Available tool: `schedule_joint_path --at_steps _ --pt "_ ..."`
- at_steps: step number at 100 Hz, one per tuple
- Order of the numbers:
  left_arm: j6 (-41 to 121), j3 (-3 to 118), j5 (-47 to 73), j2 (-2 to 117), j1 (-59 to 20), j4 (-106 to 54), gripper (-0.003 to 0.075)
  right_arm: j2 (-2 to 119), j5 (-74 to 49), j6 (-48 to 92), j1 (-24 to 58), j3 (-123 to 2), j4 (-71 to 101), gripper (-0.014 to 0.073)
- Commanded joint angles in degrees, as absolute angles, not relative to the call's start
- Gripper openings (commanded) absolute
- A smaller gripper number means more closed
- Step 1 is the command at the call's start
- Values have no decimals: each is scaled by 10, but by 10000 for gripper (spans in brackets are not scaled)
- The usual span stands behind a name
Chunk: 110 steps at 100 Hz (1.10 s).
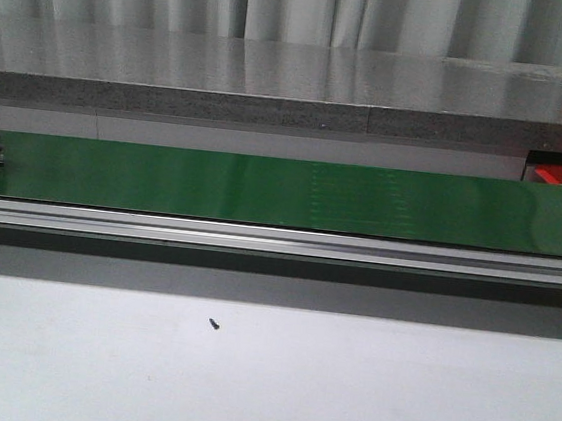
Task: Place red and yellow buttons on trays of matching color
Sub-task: 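Lower the left gripper onto a red button and grasp it, then place the red button on the belt behind the yellow one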
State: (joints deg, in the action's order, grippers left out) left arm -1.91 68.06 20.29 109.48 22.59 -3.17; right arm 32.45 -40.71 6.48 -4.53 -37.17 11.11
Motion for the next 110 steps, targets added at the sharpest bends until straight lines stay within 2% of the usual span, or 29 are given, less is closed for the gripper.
schedule_joint_path --at_steps 1,22,43,72,110 --pt "-24 698 173 1069 223 -38 513 324 -367 69 -44 -387 117 -68" --pt "-24 698 168 1070 223 -38 288 324 -367 69 -44 -387 117 -68" --pt "-24 698 168 1070 223 -38 156 324 -367 69 -44 -387 117 -68" --pt "-24 698 181 1067 223 -38 147 324 -367 69 -44 -387 117 -68" --pt "-24 659 193 1001 223 -27 147 324 -367 69 -44 -387 117 -68"
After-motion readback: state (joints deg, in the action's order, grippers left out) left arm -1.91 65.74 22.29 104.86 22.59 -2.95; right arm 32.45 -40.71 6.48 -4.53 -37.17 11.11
